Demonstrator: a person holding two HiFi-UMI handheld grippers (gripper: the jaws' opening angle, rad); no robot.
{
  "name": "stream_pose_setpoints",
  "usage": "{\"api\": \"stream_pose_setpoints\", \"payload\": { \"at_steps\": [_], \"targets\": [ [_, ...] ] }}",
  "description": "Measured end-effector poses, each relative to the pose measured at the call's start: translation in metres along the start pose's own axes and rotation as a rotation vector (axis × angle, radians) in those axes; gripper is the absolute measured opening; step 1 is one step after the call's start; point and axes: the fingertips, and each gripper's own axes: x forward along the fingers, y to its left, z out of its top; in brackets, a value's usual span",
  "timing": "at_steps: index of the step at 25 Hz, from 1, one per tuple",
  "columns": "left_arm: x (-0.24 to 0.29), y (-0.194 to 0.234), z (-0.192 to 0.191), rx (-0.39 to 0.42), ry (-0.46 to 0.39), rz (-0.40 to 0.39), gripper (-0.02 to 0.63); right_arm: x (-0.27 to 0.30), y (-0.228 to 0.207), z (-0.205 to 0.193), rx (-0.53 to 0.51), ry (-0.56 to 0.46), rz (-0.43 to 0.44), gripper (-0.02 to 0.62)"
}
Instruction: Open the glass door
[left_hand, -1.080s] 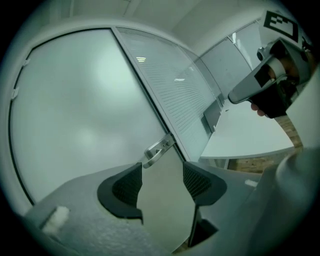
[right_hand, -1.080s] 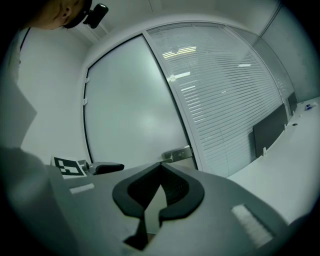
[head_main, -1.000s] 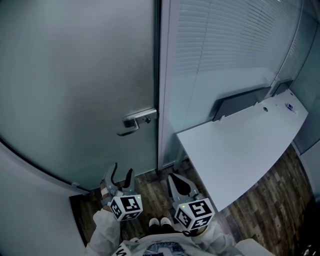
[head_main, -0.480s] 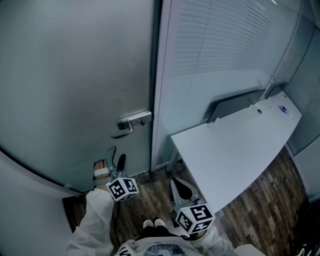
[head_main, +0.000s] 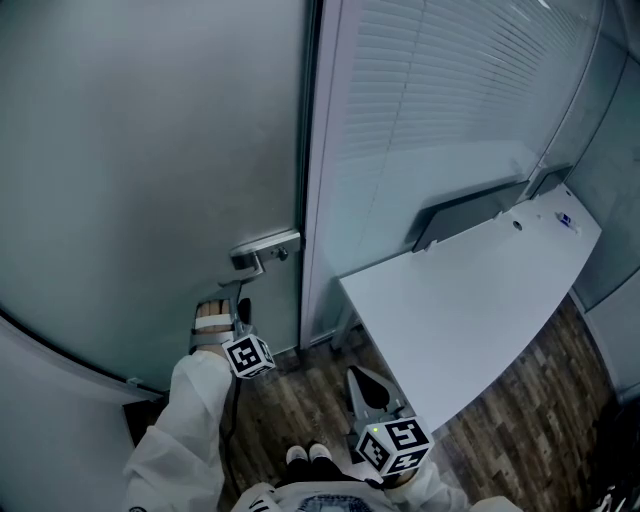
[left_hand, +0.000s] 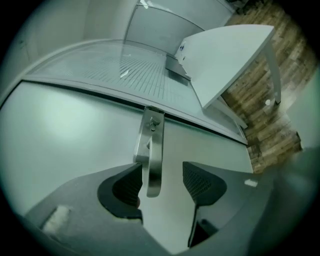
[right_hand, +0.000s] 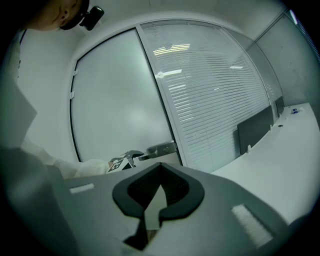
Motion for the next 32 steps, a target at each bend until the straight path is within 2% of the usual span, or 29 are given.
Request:
{"api": "stream_pose_setpoints", "payload": {
  "at_steps": [2, 6, 9, 12, 16, 21, 32],
  "targets": [
    [0.009, 0.002, 0.000, 0.026, 0.003, 0.013, 0.261, 0.001, -0.001, 0.001, 0.002, 0.002, -0.004, 0.003],
    [0.021, 0.009, -0.002, 0.024, 0.024, -0.002, 0.259, 0.003, -0.006, 0.001, 0.008, 0.002, -0.016, 0.003],
    [0.030, 0.009, -0.005, 0.046, 0.040, 0.016, 0.237, 0.008, -0.010, -0.001, 0.010, 0.002, -0.021, 0.003],
    [0.034, 0.008, -0.005, 0.061, 0.025, 0.061, 0.126, 0.009, -0.012, -0.003, 0.010, 0.003, -0.023, 0.003],
    [0.034, 0.007, -0.004, 0.066, 0.020, 0.074, 0.112, 0.009, -0.015, -0.003, 0.012, 0.003, -0.028, 0.003],
    [0.037, 0.006, -0.001, 0.001, -0.013, 0.096, 0.110, 0.014, -0.013, -0.007, 0.015, 0.013, -0.022, 0.003],
    [0.036, 0.010, -0.001, -0.124, 0.035, 0.146, 0.114, 0.024, -0.008, -0.014, 0.023, 0.039, 0.005, 0.003]
  ]
}}
